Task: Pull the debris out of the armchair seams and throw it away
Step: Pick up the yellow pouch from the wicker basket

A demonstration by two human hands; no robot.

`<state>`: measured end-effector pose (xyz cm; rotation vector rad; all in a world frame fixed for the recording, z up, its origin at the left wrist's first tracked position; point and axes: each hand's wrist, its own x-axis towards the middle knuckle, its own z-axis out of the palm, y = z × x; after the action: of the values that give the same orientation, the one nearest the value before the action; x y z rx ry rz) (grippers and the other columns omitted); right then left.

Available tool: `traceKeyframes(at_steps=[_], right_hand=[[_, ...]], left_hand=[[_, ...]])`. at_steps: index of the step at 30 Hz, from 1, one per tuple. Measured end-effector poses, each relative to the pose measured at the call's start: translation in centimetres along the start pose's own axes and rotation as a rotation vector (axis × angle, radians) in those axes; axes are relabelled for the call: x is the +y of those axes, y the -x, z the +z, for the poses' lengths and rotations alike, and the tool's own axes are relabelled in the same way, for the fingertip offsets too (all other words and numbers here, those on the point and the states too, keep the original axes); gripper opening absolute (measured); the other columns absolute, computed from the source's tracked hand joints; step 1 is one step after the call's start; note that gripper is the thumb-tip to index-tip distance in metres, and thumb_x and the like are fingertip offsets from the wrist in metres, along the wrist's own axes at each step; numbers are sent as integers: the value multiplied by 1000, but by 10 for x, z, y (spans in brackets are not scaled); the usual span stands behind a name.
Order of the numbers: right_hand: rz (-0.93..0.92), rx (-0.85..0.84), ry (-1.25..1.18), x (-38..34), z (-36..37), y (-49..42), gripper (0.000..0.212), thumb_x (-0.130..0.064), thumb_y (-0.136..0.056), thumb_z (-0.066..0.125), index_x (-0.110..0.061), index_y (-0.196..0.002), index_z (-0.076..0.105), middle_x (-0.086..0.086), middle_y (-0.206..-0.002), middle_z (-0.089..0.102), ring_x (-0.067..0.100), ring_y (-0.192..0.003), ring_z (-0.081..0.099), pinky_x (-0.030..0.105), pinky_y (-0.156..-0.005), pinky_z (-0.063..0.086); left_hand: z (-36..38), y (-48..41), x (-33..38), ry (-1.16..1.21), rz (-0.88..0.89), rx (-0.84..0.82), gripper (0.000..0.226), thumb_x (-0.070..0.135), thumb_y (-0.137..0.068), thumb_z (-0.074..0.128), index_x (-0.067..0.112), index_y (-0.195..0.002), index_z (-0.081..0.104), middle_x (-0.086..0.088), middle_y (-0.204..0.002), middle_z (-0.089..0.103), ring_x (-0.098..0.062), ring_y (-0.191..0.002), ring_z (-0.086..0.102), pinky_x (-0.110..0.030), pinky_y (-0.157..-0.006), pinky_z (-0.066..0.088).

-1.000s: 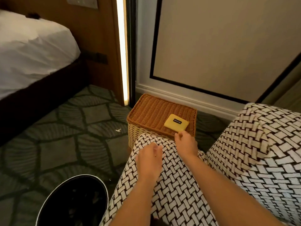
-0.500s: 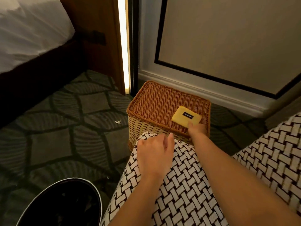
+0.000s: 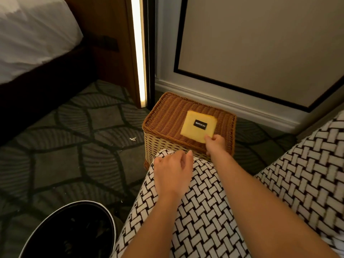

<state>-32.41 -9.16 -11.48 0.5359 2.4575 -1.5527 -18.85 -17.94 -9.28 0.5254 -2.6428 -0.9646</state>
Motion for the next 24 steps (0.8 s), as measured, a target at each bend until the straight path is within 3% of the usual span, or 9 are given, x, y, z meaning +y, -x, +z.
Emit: traceKeyframes(at_steps=[5, 8, 12, 15, 17, 20, 24], right_hand=[[-164, -12, -98, -5, -17, 52, 8, -28, -94, 50, -21, -98, 50, 1, -100, 56, 20, -94, 57, 41, -84, 53], [-227, -17, -98, -4, -32, 87, 11, -26, -94, 49, -19, -102, 50, -5, -98, 54, 14, -91, 54, 29, -74, 48], [-156, -57, -117, 5, -55, 136, 12, -29, -94, 49, -19, -101, 51, 1, -100, 59, 17, -89, 55, 33, -76, 50], [-121, -87, -115, 16, -71, 172, 11, -32, -93, 49, -24, -101, 49, 4, -107, 59, 19, -94, 56, 41, -82, 52], [-106, -101, -188, 18, -83, 201, 12, -31, -94, 48, -23, -104, 48, 1, -100, 57, 15, -84, 53, 34, -70, 51], [-26, -218, -453, 15, -106, 245, 19, -28, -95, 49, -16, -109, 52, -2, -68, 47, 8, -55, 39, 22, -48, 35], [-26, -319, -605, 7, -141, 292, 20, -28, -93, 52, -12, -106, 53, -5, -53, 34, 6, -45, 29, 20, -44, 28]], left_hand=[[-16, 13, 5, 214, -80, -41, 31, 49, -93, 34, 30, -84, 56, 13, -69, 55, -5, -74, 53, -29, -95, 32], [-26, 29, 7, 390, -270, -101, 38, 56, -91, 33, 28, -98, 58, 15, -88, 61, -10, -97, 54, -33, -97, 36], [-53, 58, 21, 639, -406, -160, 44, 53, -93, 33, 20, -119, 47, 1, -116, 57, -16, -108, 53, -32, -91, 40], [-77, 76, 35, 699, -422, -133, 53, 50, -94, 34, 17, -136, 33, -4, -135, 44, -19, -120, 46, -36, -100, 37], [-95, 86, 52, 805, -423, -119, 53, 49, -94, 35, 20, -138, 30, -2, -135, 43, -18, -121, 44, -36, -100, 35], [-122, 104, 81, 990, -433, -151, 38, 46, -94, 39, 26, -126, 37, 0, -122, 48, -14, -108, 49, -39, -91, 42], [-145, 135, 104, 1082, -397, -207, 37, 42, -93, 44, 27, -126, 40, -3, -122, 50, -19, -112, 49, -36, -78, 50]])
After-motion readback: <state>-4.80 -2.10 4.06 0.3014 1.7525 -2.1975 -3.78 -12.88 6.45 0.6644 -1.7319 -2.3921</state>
